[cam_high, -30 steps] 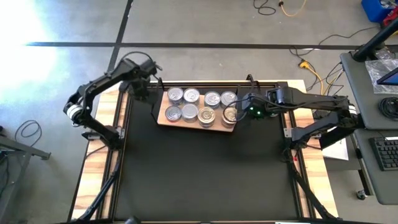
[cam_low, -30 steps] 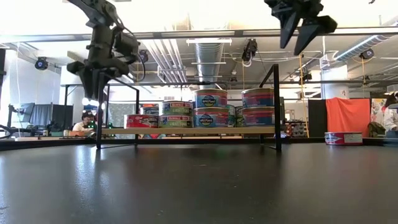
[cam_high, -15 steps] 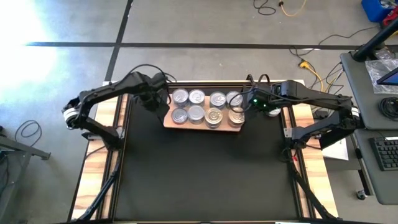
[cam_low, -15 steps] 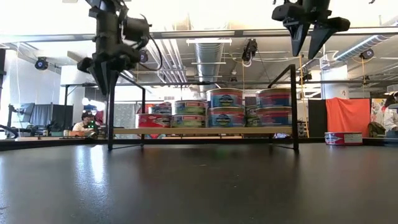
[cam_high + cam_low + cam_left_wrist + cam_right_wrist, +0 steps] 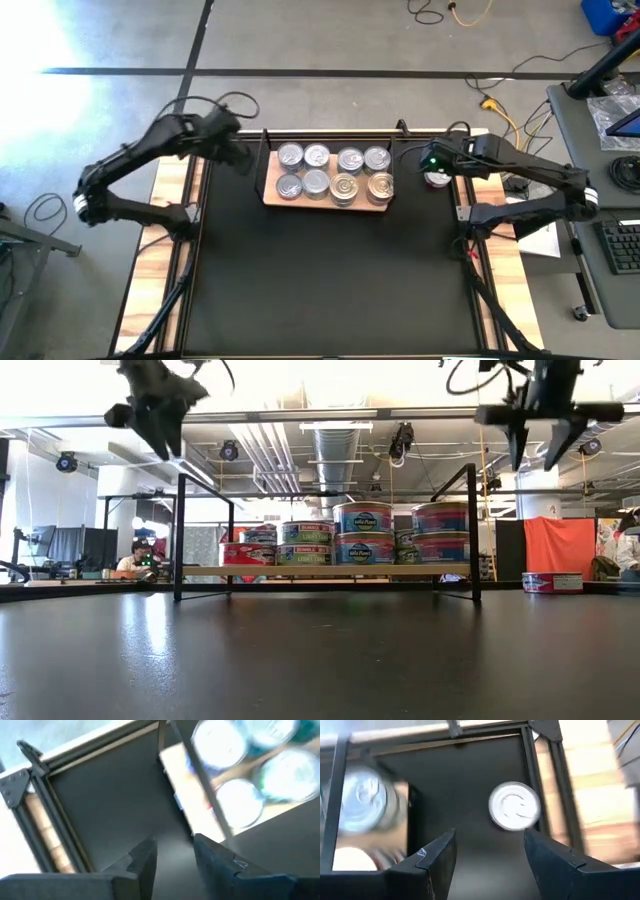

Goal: Stack canned seafood by type on shelf
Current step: Stack the red tuna can on the red tuna can

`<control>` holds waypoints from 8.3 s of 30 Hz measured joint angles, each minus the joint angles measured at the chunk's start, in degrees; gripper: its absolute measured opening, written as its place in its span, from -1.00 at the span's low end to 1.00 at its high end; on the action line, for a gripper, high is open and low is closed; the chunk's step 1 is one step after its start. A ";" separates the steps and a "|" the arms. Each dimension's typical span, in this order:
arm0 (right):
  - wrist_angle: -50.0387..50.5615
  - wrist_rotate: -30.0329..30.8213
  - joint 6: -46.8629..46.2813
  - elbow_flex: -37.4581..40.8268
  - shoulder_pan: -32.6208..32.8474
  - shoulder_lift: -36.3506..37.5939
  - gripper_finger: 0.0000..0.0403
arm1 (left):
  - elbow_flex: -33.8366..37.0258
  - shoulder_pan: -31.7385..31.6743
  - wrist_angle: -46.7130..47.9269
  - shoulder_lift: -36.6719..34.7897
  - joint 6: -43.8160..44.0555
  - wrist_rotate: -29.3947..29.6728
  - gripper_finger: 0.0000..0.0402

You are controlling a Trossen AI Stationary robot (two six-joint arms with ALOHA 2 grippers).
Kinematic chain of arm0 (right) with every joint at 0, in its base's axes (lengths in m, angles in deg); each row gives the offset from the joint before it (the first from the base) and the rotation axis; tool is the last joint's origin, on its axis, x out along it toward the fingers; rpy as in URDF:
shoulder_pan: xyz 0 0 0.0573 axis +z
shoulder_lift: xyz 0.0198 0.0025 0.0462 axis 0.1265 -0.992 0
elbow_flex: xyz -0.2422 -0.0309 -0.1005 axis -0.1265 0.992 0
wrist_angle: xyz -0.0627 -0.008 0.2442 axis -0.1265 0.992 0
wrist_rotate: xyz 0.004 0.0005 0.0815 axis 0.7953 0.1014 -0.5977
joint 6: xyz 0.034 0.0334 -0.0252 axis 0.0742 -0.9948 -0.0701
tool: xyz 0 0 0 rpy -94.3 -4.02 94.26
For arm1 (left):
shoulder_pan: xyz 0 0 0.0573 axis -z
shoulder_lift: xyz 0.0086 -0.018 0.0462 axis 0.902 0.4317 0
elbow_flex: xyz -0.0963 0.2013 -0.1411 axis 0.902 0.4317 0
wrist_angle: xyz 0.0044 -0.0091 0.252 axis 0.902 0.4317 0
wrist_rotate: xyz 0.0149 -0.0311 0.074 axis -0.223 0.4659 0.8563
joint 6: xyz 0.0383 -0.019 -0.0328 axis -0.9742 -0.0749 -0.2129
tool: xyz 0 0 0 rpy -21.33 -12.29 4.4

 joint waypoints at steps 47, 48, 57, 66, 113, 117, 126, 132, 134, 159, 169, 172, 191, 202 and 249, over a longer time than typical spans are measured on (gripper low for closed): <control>-45.95 -5.95 -54.08 45.13 -10.20 0.80 -0.94 | 5.09 11.28 -19.38 -13.82 1.54 11.81 -0.08; -44.20 -6.42 -54.07 44.61 -8.45 0.83 -0.94 | 5.09 11.99 -19.80 -13.82 -0.05 11.13 -0.08; -26.19 -10.52 -53.94 39.64 9.47 0.65 -0.94 | 5.09 24.31 -23.76 -13.80 -8.20 9.73 -0.08; -25.54 -16.73 -53.89 36.21 29.29 -2.13 -0.94 | 5.09 40.75 -25.08 -13.34 -7.58 10.06 -0.08; -23.02 -15.65 43.54 7.70 51.22 -26.95 -0.94 | 5.70 55.65 -25.86 10.10 6.40 3.76 -0.08; -22.76 -16.29 42.99 8.39 51.17 -29.79 -0.94 | 5.70 56.24 -25.77 11.75 8.87 -2.11 -0.08; -22.77 -22.16 43.49 7.59 50.84 -36.92 -0.94 | 5.62 56.15 -26.09 14.82 10.74 -6.49 -0.08; -24.51 -20.19 45.13 4.73 49.76 -38.73 -0.94 | 5.62 55.66 -26.62 17.11 6.44 -8.04 -0.08; -27.31 -19.94 46.73 3.29 48.92 -39.37 -0.94 | 5.60 54.91 -26.90 17.11 4.04 -8.04 -0.11; -23.42 -21.11 41.93 3.76 48.70 -34.21 -0.94 | 5.75 58.18 -28.04 14.70 -0.75 4.34 -0.29; -29.34 -22.62 40.46 6.98 52.57 -33.55 -0.94 | 12.17 58.29 -21.16 12.46 1.80 8.55 -0.29; -31.45 -22.55 40.84 7.76 52.18 -33.79 -0.94 | 17.48 60.63 -21.88 10.98 9.86 8.79 -0.29; -38.93 -23.88 47.66 -3.19 46.13 -38.05 -0.94 | 22.53 66.34 -42.46 14.69 9.53 14.32 -0.30; -26.39 -21.39 47.69 -1.62 48.67 -37.86 -0.94 | 22.21 66.33 -42.73 14.68 18.22 12.74 -0.05; -19.21 -13.86 7.08 2.54 42.86 -33.92 -0.94 | 28.13 67.30 -66.36 27.82 19.24 24.17 0.92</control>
